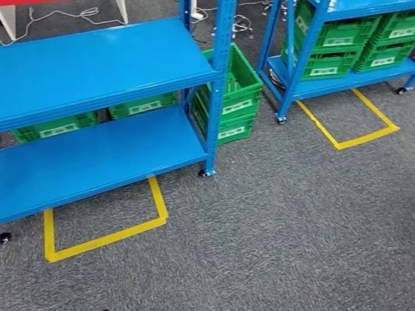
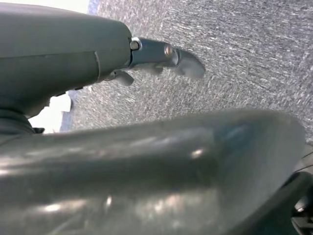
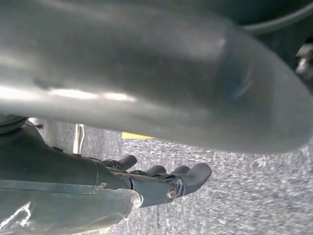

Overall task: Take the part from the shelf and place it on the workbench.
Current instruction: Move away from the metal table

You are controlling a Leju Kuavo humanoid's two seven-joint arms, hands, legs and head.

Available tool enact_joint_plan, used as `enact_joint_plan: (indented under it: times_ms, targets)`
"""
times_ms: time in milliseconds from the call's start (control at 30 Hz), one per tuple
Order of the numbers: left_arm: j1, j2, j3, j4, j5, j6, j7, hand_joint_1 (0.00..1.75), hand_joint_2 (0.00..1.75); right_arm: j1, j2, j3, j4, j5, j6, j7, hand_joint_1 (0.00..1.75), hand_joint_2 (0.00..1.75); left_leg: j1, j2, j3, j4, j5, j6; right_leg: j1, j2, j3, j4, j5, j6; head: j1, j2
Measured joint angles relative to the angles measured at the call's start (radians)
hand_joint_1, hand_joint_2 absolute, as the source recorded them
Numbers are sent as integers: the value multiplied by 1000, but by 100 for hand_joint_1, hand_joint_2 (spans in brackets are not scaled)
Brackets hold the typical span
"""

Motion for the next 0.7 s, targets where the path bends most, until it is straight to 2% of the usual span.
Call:
enact_joint_plan:
  times_ms: [33,67,133,167,200,233,267,300,333,367,400,433,500,533,600,633,667,700]
  targets:
    - [2,0,0,0,-1,0,0,0,0,-2,0,0,0,0,0,0,0,0,2,-12,0,-2,2,5,-2,9,1,4,-7,6,3,0]
    - [3,1,1,0,-1,0,0,0,0,-4,0,0,0,0,0,0,0,0,5,-24,1,-3,4,12,-4,32,-6,25,-23,12,5,0]
    - [0,1,2,0,-3,0,0,0,0,-3,0,0,0,1,0,-1,0,0,9,-50,-1,-5,7,20,-9,94,-52,133,-82,20,12,0]
    - [-2,0,2,0,-4,0,0,0,0,-2,0,0,0,1,0,-1,0,0,9,-65,-3,-5,8,23,-10,113,-87,206,-115,21,14,0]
    - [-2,-1,4,0,-4,0,0,0,0,0,0,0,0,1,0,-1,0,0,9,-80,-4,-5,8,24,-10,121,-118,266,-135,22,15,0]
    - [-1,-1,6,0,-4,0,0,0,0,1,0,0,0,1,0,-1,0,0,9,-96,-4,-5,9,24,-10,124,-135,294,-135,22,16,0]
    - [1,-1,8,0,-4,0,0,0,0,2,0,0,0,1,0,-1,0,0,9,-111,-4,-4,10,22,-11,126,-134,282,-115,21,17,0]
    - [2,-1,11,0,-5,0,0,0,0,2,0,0,0,1,0,0,0,0,10,-127,-3,-4,11,21,-12,132,-114,232,-78,19,17,0]
    - [2,-1,13,0,-6,0,0,0,0,1,0,0,0,2,0,0,0,0,11,-141,-2,-4,11,18,-14,151,-83,161,-38,18,17,0]
    - [1,-1,14,0,-8,0,0,0,0,1,0,0,0,2,0,0,0,0,10,-155,-4,-1,12,13,-19,176,-53,91,-10,16,17,0]
    - [-1,-1,15,0,-9,0,0,0,0,0,0,0,0,2,0,-1,0,0,10,-168,-8,1,14,7,-22,197,-31,42,6,15,16,0]
    - [-2,-1,16,0,-10,0,0,0,0,0,0,0,0,2,-1,-1,0,0,10,-179,-12,1,16,0,-23,212,-20,17,10,13,16,0]
    - [1,-1,18,0,-11,1,0,0,0,-1,0,0,0,2,-1,0,0,0,14,-198,-20,-2,23,-13,-21,202,-18,13,10,3,16,0]
    - [4,0,18,0,-11,1,0,0,0,-2,0,0,0,3,-1,0,0,0,13,-188,-23,-1,23,-19,-21,192,-18,12,13,-3,15,0]
    - [5,1,19,0,-11,2,0,0,0,-4,0,0,0,3,-1,0,0,0,10,-133,-47,47,-10,-28,-22,167,-18,6,18,-16,8,0]
    - [3,1,19,0,-11,2,0,0,0,-5,0,0,0,4,-1,0,0,0,8,-100,-73,101,-43,-30,-20,154,-18,5,18,-21,4,0]
    - [1,0,19,0,-11,2,0,0,0,-3,0,0,0,3,-2,0,0,0,8,-82,-106,171,-78,-33,-19,141,-19,5,18,-24,1,0]
    - [-1,-1,19,0,-11,2,0,0,0,-2,0,0,0,2,-2,0,0,0,9,-76,-135,234,-105,-35,-18,129,-19,5,17,-25,0,0]
